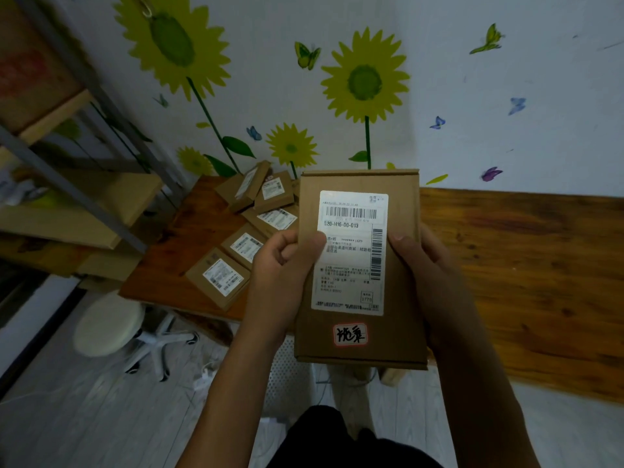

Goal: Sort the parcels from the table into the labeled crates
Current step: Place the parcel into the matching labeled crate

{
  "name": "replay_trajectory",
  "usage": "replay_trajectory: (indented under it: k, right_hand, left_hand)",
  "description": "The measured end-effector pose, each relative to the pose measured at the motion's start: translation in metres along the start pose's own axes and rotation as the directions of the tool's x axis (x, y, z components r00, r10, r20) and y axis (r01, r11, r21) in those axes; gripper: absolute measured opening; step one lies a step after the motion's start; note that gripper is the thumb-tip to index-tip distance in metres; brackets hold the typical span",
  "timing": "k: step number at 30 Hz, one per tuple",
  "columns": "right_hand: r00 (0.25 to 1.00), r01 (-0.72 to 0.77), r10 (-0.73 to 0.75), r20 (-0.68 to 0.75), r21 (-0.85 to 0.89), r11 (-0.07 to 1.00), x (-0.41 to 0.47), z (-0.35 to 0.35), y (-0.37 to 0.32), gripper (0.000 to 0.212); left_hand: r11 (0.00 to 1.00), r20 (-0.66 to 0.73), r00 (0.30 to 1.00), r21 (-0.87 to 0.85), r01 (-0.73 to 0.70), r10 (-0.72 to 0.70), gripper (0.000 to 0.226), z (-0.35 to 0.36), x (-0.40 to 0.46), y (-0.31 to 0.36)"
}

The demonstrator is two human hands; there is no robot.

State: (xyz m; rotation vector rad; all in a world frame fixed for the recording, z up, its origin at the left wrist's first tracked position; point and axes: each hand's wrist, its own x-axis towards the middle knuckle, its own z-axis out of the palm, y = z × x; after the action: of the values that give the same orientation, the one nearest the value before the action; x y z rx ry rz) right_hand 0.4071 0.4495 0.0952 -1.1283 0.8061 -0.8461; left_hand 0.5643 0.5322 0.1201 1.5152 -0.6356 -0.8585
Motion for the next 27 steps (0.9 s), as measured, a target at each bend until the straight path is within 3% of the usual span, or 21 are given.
replay_trajectory:
  k: [7, 11, 15, 21, 25, 27]
  right_hand:
    - [1.000, -0.021, 0.021, 0.022, -0.008, 1.000, 0.000, 0.008, 0.008, 0.022]
    - [1.000, -0.014, 0.013, -0.014, -0.047, 0.999, 0.003, 0.020, 0.011, 0.019]
    - [0.993, -0.004, -0.002, -0.117, -0.057, 0.998, -0.001, 0.030, 0.016, 0.023]
    - [0.962, 0.011, -0.021, -0.273, -0.036, 0.999, -0.001, 0.057, 0.017, 0.037]
    - [0.941, 0.031, -0.055, -0.335, -0.075, 0.997, -0.013, 0.076, 0.017, 0.034]
    - [0.909, 0.049, -0.084, -0.408, -0.094, 0.994, -0.023, 0.082, 0.020, 0.032]
  left_hand:
    - [0.999, -0.046, 0.998, -0.001, 0.039, -0.039, 0.038, -0.011, 0.005, -0.001]
    - [1.000, -0.037, 0.999, -0.012, 0.023, -0.024, 0.025, -0.020, 0.010, -0.003]
    - [1.000, 0.087, 0.996, 0.019, -0.020, 0.018, 0.012, -0.031, 0.013, -0.006]
    - [0.997, 0.207, 0.976, 0.024, -0.073, 0.066, 0.023, -0.055, 0.033, 0.002]
    - [0.998, 0.238, 0.969, -0.034, -0.056, 0.063, 0.025, -0.069, 0.047, 0.007]
    - [0.998, 0.329, 0.942, -0.019, -0.059, 0.062, 0.028, -0.068, 0.056, 0.007]
